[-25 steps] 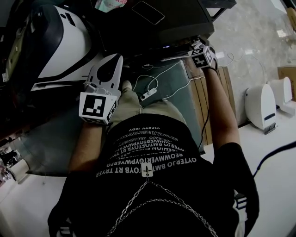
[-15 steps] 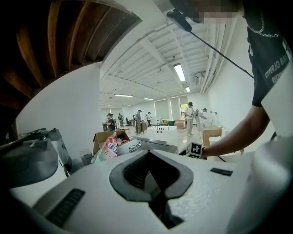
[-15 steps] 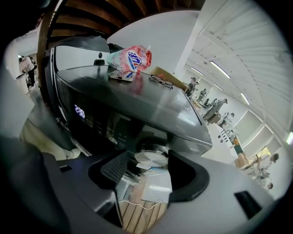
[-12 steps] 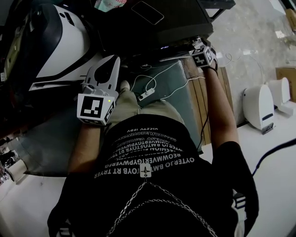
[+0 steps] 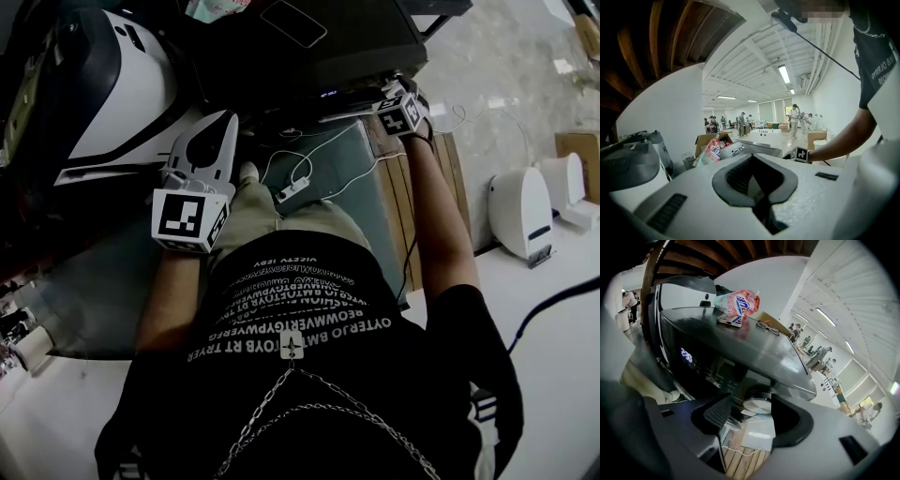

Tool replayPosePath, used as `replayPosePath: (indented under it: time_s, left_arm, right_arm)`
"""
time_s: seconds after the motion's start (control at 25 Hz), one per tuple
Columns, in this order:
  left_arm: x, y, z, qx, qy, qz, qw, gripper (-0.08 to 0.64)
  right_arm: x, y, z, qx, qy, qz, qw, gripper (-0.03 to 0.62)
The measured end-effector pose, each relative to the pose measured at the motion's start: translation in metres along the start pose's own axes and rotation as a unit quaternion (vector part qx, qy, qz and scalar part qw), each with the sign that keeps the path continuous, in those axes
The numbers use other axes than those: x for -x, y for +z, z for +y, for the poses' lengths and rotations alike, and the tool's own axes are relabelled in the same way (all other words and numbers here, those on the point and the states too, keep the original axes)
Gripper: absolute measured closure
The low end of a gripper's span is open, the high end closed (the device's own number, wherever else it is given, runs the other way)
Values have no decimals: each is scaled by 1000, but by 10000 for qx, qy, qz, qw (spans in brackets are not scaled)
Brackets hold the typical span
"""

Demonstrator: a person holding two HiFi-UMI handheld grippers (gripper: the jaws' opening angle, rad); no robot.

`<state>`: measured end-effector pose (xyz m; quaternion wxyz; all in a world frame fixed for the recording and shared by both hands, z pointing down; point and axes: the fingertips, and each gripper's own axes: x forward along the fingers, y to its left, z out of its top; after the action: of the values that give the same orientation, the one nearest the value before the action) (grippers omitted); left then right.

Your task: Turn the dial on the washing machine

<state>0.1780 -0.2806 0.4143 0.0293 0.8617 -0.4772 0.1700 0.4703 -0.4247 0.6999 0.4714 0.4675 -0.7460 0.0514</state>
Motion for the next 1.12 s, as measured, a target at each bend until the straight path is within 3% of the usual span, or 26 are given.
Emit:
replayPosePath:
  time_s: [0.2,0.36,0.56,0.76,1.12]
  left_arm:
    - [2,0,1,-29,-18,-3,10000,554]
    - [6,4,2,-46,-2,-39,10000,554]
    - [10,10,12,-7,72,-142,9999,554]
    - [13,23,11,-51,152,-362,9992,554]
    - [17,44,-16,-139,-162,-645,9977,554]
  right_arm:
    - [-1,-2,-6,-190,27,64,9998,322]
    - [29,21,-6,-549,-105,-587,9967,330]
    - [121,62,10,-1294,-30,-1897,9733,451]
    - [219,81,3,-1684,-382,-2892,9416,597]
    - [310,111,-2,-1475,-656,-3245,9320,598]
